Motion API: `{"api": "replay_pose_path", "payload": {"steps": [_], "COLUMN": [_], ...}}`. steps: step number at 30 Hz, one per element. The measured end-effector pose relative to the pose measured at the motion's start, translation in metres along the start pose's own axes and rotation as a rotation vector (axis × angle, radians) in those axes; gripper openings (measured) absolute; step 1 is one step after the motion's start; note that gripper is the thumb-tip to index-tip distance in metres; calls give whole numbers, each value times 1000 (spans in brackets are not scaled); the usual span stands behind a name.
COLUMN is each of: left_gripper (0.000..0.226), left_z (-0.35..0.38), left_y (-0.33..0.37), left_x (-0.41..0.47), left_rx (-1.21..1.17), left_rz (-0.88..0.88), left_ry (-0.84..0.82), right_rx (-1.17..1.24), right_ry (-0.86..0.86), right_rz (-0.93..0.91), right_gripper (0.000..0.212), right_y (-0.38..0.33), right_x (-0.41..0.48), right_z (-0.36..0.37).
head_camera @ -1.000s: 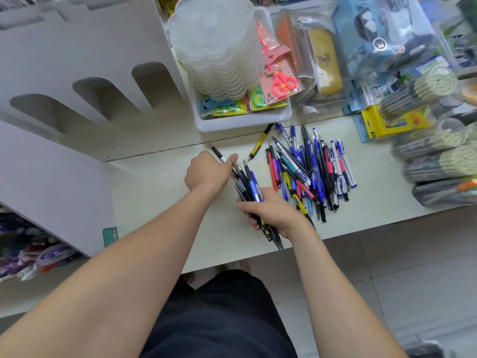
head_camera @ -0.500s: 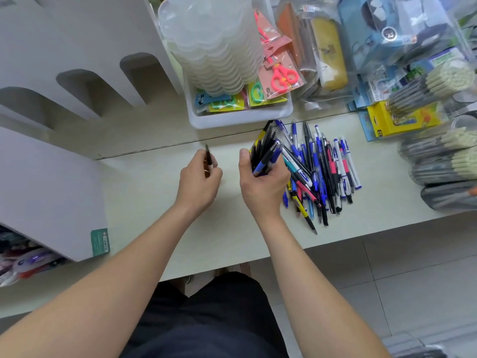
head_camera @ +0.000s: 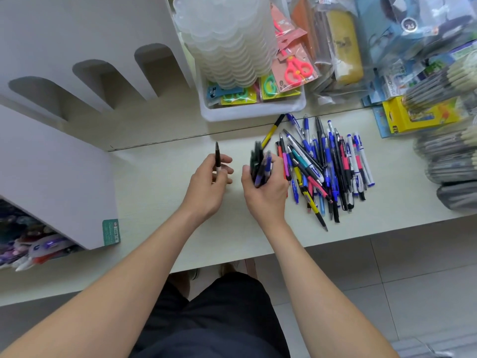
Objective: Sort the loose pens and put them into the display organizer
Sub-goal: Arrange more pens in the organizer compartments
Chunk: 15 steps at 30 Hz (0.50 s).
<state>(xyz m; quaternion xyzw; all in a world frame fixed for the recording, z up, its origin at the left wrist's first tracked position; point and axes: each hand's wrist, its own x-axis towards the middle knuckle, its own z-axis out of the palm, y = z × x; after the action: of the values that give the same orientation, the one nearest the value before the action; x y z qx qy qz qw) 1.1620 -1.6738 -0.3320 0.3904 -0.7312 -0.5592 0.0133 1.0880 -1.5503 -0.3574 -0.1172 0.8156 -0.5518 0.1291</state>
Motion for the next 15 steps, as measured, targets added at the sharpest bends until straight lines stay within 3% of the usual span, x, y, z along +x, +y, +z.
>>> {"api": "replay_pose_path", "payload": {"steps": [4, 10, 15], "left_gripper": [42, 53, 57], "left_z": [0, -9, -32], "left_y": [22, 53, 65], "left_x": [-12, -36, -59], "left_rx": [-192, -744, -620], "left_rz": [-137, -261, -240], "left_ry": [-95, -239, -368], "right_rx": [113, 287, 238], "right_ry": [-178, -406, -432], "right_rz": [190, 251, 255], "right_gripper": [12, 20, 19], "right_y": [-23, -55, -80], "right_x": [8, -10, -27], "right_z": [-3, -8, -19]}}
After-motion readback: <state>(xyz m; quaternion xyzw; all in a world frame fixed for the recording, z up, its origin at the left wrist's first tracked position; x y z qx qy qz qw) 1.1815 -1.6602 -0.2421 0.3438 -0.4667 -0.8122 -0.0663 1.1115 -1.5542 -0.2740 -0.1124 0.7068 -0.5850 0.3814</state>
